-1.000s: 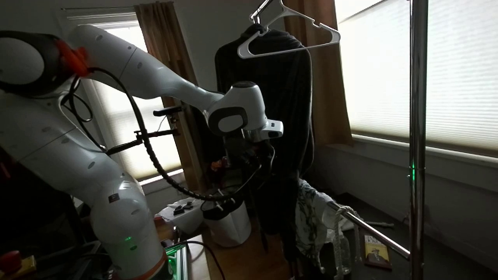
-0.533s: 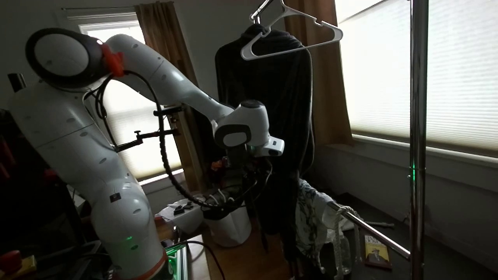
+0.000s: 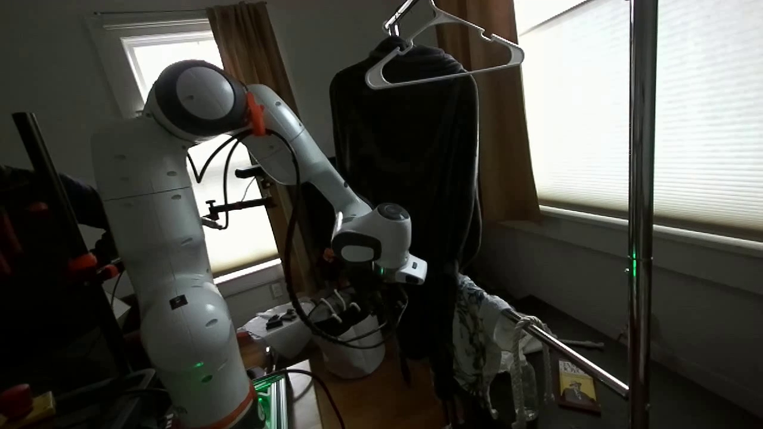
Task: Hang the floral pillowcase on the top rail of the stand
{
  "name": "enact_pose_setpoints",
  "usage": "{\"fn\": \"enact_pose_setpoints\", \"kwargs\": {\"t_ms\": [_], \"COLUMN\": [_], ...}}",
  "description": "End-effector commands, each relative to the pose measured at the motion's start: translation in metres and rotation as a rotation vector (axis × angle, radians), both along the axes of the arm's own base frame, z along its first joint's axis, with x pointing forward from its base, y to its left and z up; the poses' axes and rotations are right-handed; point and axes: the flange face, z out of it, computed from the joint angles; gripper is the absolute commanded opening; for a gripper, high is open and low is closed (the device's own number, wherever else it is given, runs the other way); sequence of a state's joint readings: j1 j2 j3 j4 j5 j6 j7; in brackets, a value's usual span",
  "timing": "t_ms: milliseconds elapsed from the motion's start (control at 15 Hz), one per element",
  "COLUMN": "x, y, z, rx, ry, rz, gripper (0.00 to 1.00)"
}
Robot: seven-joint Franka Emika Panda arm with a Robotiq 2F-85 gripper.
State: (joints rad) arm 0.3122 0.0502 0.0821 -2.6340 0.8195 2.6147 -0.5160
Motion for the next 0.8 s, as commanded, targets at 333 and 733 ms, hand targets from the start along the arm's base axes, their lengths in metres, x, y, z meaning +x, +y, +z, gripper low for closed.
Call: {"fn": "enact_pose_setpoints", "kwargs": {"t_ms": [333,733], "x": [0.001,-0.046], "y": [0.018,0.042], "z": [-0.026,-0.094], "rx": [-0.025,-0.027], "ry": [-0.091,-0.067], "rz": [-0.013,-0.021], "gripper": [1.0,1.0]}}
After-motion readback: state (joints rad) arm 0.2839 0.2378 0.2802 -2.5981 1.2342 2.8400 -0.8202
